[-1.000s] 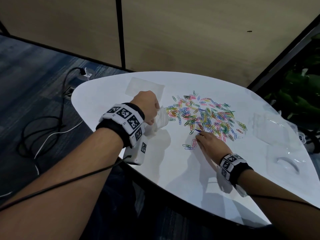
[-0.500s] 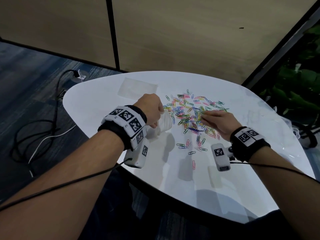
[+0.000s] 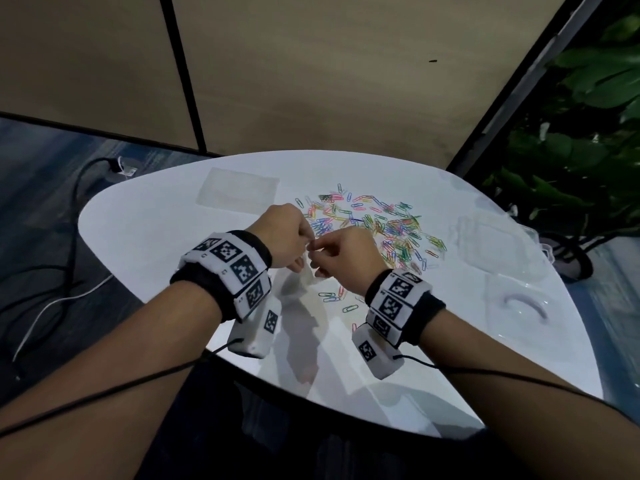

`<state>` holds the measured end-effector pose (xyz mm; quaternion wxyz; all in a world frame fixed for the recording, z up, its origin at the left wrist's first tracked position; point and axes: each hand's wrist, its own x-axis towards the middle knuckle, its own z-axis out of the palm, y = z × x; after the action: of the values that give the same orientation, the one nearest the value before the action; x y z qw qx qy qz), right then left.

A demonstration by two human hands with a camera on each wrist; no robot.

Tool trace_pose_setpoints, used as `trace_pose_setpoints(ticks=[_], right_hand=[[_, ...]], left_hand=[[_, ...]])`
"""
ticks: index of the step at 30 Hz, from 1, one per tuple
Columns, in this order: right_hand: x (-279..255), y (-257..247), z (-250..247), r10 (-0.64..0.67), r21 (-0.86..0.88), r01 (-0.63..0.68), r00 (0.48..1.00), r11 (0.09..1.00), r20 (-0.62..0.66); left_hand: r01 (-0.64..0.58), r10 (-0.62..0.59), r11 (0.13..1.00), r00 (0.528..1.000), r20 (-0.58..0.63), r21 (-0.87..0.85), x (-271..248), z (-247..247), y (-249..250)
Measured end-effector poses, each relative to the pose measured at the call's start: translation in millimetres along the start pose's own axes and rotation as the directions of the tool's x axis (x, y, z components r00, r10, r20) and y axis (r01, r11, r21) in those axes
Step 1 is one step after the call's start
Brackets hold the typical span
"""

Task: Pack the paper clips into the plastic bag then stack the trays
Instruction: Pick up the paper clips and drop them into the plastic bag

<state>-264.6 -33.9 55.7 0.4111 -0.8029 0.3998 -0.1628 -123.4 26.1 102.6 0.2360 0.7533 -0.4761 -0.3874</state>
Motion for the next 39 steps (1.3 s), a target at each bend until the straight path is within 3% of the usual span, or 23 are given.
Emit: trace_pose_setpoints(ticks=[2, 4, 5, 7, 9, 10, 12, 14, 16, 19, 24, 26, 29, 34, 36, 39], right_hand=[[-2.8, -6.6, -1.5, -0.109, -0.210, 0.121, 0.992, 0.970, 0.068], [-4.4, -11.6, -5.6, -0.111, -0.297, 0.162, 0.977, 0.941, 0.181], [-4.1, -13.0, -9.3, -0.096, -0.248, 0.146, 0.975, 0.958, 0.201], [-3.0, -13.3, -22.3, -0.012, 0.055, 0.003, 0.988, 0.998, 0.156], [-5.0, 3.6, -42.7, 0.094, 0.226, -0.106, 0.993, 0.968, 0.065], [-8.8, 20.4, -54.4, 0.129, 0.168, -0.129, 0.992, 0.977, 0.012], [-22.9, 65.4, -79.6, 0.244, -0.167, -0.242, 0.970, 0.956, -0.007], [-45.5, 105.5, -93.4, 0.440, -0.481, -0.365, 0.897, 0.797, 0.047], [-67.2, 139.0, -92.2, 0.514, -0.547, -0.402, 0.855, 0.735, 0.063], [-88.5, 159.4, -75.0, 0.475, -0.478, -0.409, 0.880, 0.778, 0.021], [-88.3, 135.7, -25.1, 0.314, -0.447, -0.255, 0.947, 0.857, 0.063], [-77.9, 130.7, -9.4, 0.305, -0.394, -0.273, 0.952, 0.878, 0.019], [-59.5, 124.4, 4.0, 0.354, -0.271, -0.365, 0.931, 0.891, -0.090], [-22.5, 118.6, 9.6, 0.470, -0.090, -0.516, 0.828, 0.852, -0.306], [-7.7, 117.6, 9.5, 0.433, -0.149, -0.498, 0.840, 0.854, -0.327], [10.5, 116.4, 8.0, 0.330, -0.293, -0.404, 0.904, 0.866, -0.270]], left_hand=[[0.006, -0.006, 1.000, 1.000, -0.006, -0.009, -0.1, 0.7, 0.0], [0.011, -0.011, 1.000, 1.000, -0.011, -0.019, -1.3, -0.2, -0.1], [0.012, -0.012, 1.000, 1.000, -0.016, -0.019, -1.8, -1.2, -0.3], [0.018, -0.019, 1.000, 0.999, -0.044, -0.018, -2.1, -4.3, -1.9], [0.029, -0.030, 1.000, 0.997, -0.072, -0.012, -1.8, -8.7, -5.0], [0.035, -0.035, 0.999, 0.996, -0.078, -0.008, -1.5, -11.2, -6.8], [0.047, -0.048, 0.999, 0.996, -0.081, -0.012, -1.6, -16.7, -10.0], [0.059, -0.060, 0.998, 0.995, -0.082, -0.022, -3.5, -21.5, -11.6], [0.061, -0.063, 0.998, 0.995, -0.080, -0.024, -6.3, -24.0, -12.2], [0.063, -0.064, 0.998, 0.995, -0.075, -0.019, -11.0, -26.7, -14.9], [0.074, -0.077, 0.996, 0.995, -0.065, -0.038, -15.1, -31.6, -19.0], [0.075, -0.077, 0.996, 0.994, -0.072, -0.040, -15.8, -33.6, -20.2], [0.075, -0.079, 0.996, 0.994, -0.078, -0.044, -14.7, -34.2, -23.1], [0.078, -0.082, 0.995, 0.993, -0.085, -0.054, -9.7, -34.9, -27.6], [0.080, -0.085, 0.995, 0.993, -0.087, -0.058, -8.2, -34.5, -28.3], [0.080, -0.084, 0.995, 0.993, -0.083, -0.054, -6.7, -33.5, -27.3]])
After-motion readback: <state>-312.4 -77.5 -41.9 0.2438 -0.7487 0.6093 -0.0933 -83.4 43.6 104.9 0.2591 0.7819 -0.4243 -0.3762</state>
